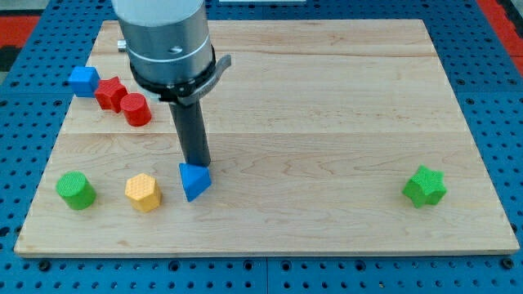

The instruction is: Keep arm in between red blocks

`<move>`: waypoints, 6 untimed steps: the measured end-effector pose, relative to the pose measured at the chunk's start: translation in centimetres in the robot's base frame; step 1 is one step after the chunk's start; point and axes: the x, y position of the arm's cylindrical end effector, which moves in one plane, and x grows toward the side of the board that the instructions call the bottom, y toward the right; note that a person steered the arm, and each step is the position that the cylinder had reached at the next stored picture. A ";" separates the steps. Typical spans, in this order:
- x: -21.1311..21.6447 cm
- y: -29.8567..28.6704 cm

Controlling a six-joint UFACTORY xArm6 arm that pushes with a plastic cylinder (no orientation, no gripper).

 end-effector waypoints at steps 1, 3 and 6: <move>1.5 0.4; -4.2 -5.4; -13.3 -11.1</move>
